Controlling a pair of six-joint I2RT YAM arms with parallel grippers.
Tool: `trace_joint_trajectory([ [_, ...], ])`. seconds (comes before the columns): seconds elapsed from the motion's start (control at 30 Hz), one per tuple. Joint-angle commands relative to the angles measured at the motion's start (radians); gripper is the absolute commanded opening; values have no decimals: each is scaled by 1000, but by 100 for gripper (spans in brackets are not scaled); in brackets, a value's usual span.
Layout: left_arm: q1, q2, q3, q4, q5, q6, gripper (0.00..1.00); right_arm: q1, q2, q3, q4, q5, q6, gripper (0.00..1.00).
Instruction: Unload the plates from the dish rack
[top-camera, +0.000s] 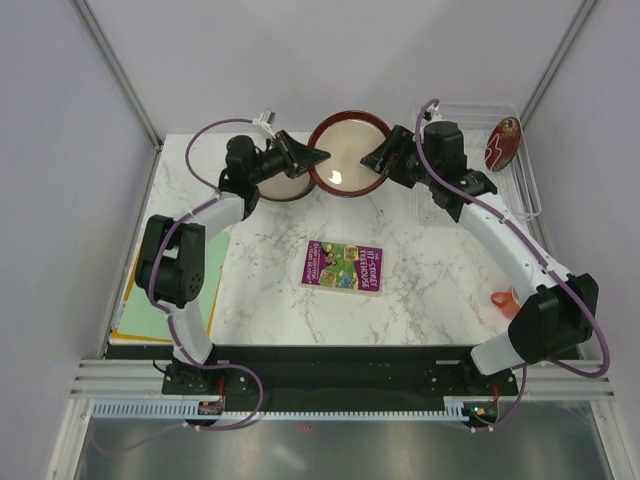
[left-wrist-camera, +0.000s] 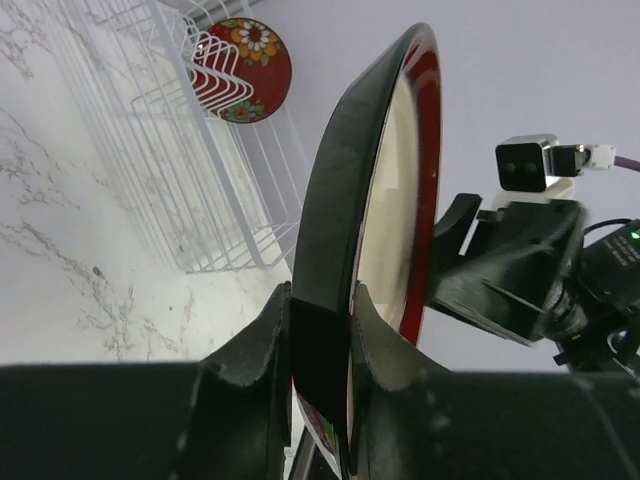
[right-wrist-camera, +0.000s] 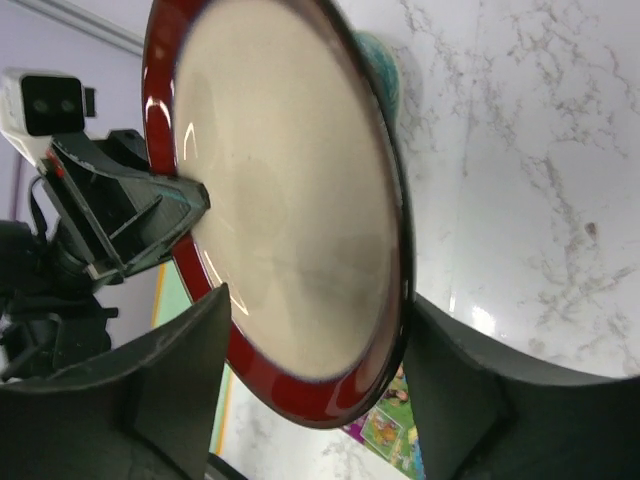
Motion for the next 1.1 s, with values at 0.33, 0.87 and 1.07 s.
trace_joint_trajectory([
  [0.33, 172, -7, 167, -475, -179, 419, 2, -11, -103, 44, 33, 166, -183, 89],
  [0.87, 270, 218, 297, -574, -191, 463, 2, -59, -76, -31, 26, 163, -232, 91],
  [1.07, 307, 244, 294, -569, -208, 465, 2, -83, -82, -51, 26, 154, -238, 91],
])
